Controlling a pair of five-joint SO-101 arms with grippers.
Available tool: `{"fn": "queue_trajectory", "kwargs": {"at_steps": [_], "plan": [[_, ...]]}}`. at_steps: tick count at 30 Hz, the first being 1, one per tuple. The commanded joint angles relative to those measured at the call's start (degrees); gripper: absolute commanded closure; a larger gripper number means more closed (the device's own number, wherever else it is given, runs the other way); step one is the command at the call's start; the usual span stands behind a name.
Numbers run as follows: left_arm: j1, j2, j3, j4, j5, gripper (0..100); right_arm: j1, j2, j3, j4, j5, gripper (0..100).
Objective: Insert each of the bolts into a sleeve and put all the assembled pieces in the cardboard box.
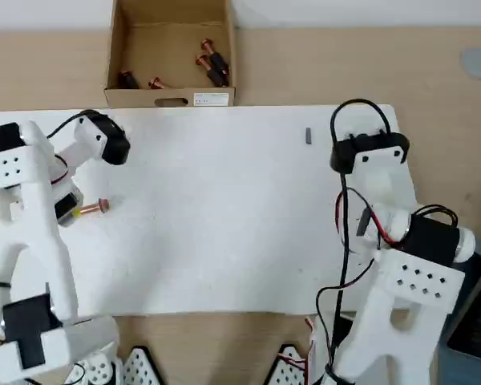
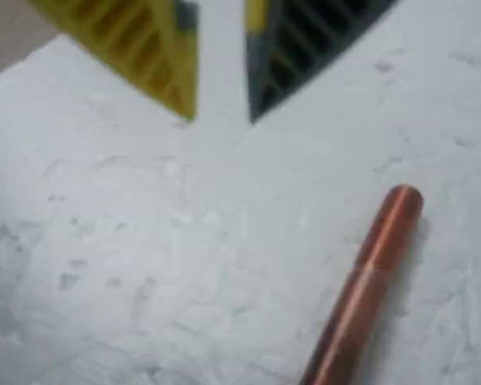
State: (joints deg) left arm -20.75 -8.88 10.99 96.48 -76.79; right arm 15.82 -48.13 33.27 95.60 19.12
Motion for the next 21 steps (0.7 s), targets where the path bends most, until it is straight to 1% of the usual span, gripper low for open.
{"fn": "queue_trajectory", "kwargs": {"at_steps": [1, 3, 7, 14, 21], "plan": [[-0.7, 1.6, -2.5, -2.5, -5.4, 95, 0.7, -1.4, 0.0, -1.0, -0.1, 98.8], [-0.7, 2.9, -2.6, -3.7, -7.1, 93, 0.5, -1.3, 0.0, -1.0, 0.0, 98.8], [-0.8, 5.7, -2.6, -7.6, -8.8, 85, 0.3, -1.2, 0.0, -1.0, 0.0, 98.8], [-0.8, 10.1, -2.5, -12.0, -11.5, 85, 0.3, -1.2, 0.0, -1.0, 0.0, 98.8], [-0.4, 15.5, -2.6, -17.1, -11.4, 85, 0.2, -1.2, 0.0, -1.0, 0.0, 98.8]]}}
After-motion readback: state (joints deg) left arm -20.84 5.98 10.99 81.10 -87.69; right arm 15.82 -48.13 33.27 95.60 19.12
